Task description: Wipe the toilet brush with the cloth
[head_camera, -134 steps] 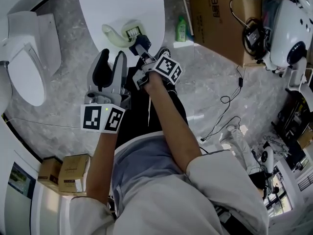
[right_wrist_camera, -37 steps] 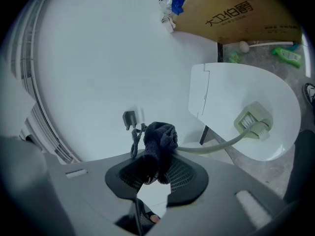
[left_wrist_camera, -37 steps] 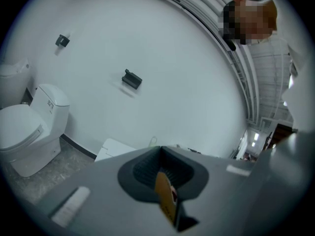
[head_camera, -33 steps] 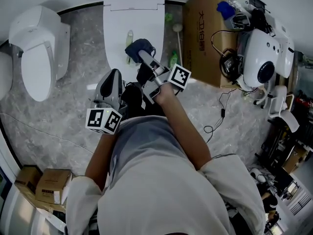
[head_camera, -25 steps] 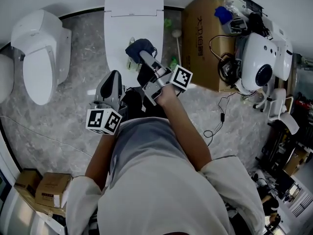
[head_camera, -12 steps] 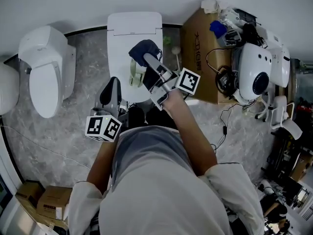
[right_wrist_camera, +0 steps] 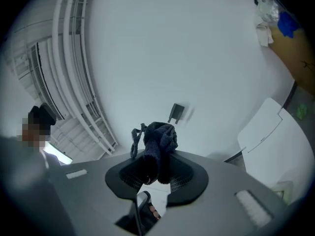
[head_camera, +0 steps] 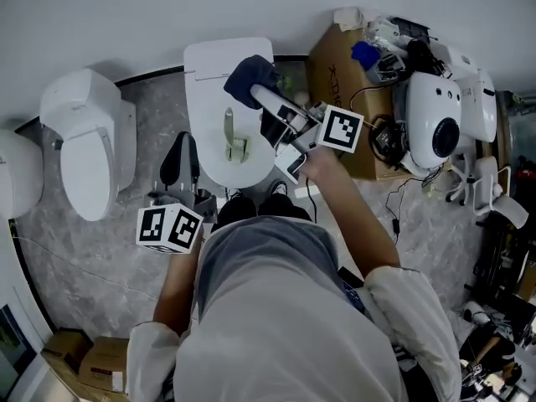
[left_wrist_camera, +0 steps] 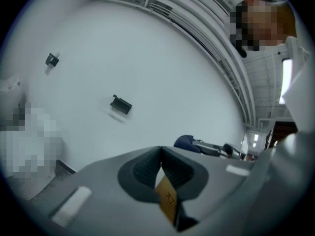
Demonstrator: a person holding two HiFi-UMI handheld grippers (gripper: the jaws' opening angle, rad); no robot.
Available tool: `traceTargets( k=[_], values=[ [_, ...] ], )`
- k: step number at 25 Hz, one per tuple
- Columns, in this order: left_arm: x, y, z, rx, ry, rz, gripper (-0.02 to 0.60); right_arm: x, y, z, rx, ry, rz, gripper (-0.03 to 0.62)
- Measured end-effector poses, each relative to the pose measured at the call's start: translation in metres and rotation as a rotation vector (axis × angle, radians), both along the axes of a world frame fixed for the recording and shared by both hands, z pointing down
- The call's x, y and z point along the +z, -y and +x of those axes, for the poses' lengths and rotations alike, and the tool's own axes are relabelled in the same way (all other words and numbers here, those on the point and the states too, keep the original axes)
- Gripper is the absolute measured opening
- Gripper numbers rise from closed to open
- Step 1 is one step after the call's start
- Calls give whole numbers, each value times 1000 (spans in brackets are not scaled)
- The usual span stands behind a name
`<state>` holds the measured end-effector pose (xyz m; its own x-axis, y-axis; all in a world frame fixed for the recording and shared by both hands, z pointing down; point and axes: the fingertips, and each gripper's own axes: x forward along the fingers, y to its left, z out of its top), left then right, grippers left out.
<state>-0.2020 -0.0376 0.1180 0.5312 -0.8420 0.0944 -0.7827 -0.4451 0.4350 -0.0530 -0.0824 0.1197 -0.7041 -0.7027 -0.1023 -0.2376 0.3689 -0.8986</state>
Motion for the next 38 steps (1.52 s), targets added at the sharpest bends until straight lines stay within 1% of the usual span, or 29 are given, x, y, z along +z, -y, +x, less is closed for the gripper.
traceTargets(
  k=[3, 6, 9, 14, 17, 22, 25, 29, 34, 38],
  values=[
    [-13, 2, -6, 7, 0, 7, 0, -14, -1, 1, -12, -69, 48, 81],
    [-23, 3, -1, 38, -21, 1, 0, -24, -5, 7, -23, -141, 86, 81],
    [-35, 1, 11, 58, 6, 31, 0, -29, -14, 23, -16, -186, 106, 81],
    [-49, -2, 19, 59, 43, 69, 0, -29, -35, 48, 24, -336, 143, 81],
    [-49, -3, 20, 53, 57, 71, 0, -26, -47, 55, 33, -405, 160, 81],
    [-49, -3, 23, 62, 60, 67, 0, -23, -61, 68, 60, -433, 164, 81],
    [-43, -7, 25, 60, 72, 63, 0, -18, -74, 71, 67, -499, 176, 81],
    [-30, -16, 26, 60, 107, 52, 0, -10, -96, 67, 92, -608, 196, 81],
    [-16, -25, 25, 77, 190, 72, 0, 4, -119, 66, 159, -760, 191, 81],
    [-7, -36, 18, 73, 243, 73, 0, 9, -133, 66, 196, -842, 184, 81]
  ],
)
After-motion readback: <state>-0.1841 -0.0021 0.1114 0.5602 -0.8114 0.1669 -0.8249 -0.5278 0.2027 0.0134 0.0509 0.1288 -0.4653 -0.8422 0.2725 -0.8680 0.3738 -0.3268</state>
